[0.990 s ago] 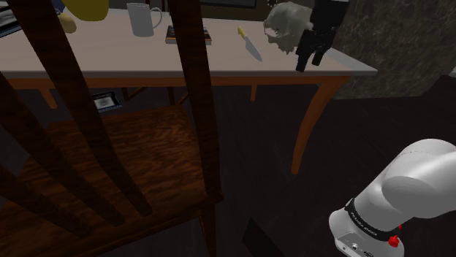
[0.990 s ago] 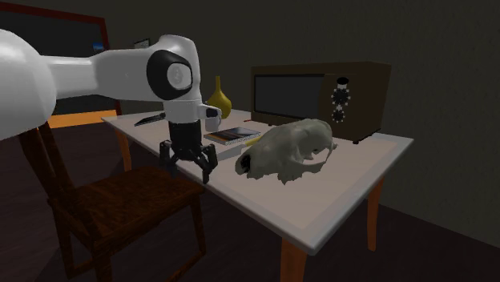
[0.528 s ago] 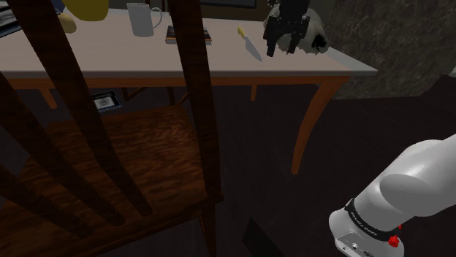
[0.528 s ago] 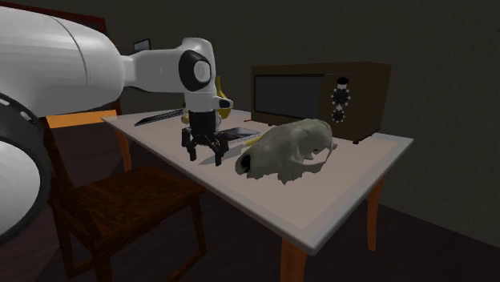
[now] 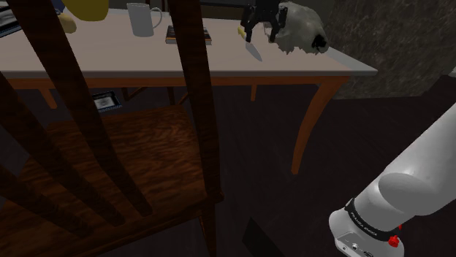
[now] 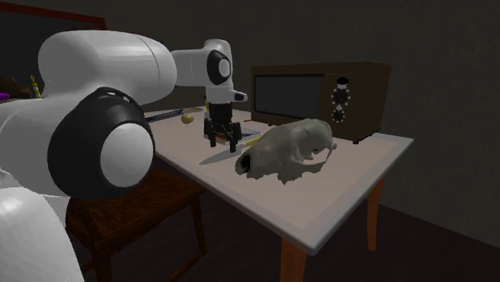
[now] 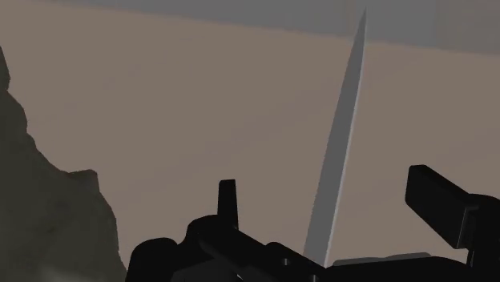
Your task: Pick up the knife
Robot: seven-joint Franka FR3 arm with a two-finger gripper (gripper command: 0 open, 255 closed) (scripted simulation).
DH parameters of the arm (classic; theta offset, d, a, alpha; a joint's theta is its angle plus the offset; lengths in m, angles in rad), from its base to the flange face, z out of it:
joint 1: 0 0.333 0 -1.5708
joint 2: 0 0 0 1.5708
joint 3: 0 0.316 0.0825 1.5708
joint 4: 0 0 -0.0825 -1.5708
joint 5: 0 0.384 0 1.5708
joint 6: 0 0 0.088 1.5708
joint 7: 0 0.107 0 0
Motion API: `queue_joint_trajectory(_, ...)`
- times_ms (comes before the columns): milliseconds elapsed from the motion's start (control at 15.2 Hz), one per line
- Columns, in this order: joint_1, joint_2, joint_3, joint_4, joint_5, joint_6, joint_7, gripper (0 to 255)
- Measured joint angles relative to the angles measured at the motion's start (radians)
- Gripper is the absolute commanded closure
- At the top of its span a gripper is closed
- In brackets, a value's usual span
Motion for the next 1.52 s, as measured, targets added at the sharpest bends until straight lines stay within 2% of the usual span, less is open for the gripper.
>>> queue_joint_trajectory(330,0.008,0.261,-0.007,0.362,-0.044,-0.101,0.116,0)
queue_joint_trajectory(396,0.010,0.290,-0.010,0.406,-0.048,-0.117,0.129,0)
queue_joint_trajectory(924,0.004,0.267,-0.013,0.275,-0.044,-0.008,0.144,0)
queue_joint_trajectory(990,0.003,0.263,-0.014,0.265,-0.044,-0.001,0.143,255)
queue_joint_trajectory(1518,0.002,0.258,-0.014,0.251,-0.043,0.008,0.142,255)
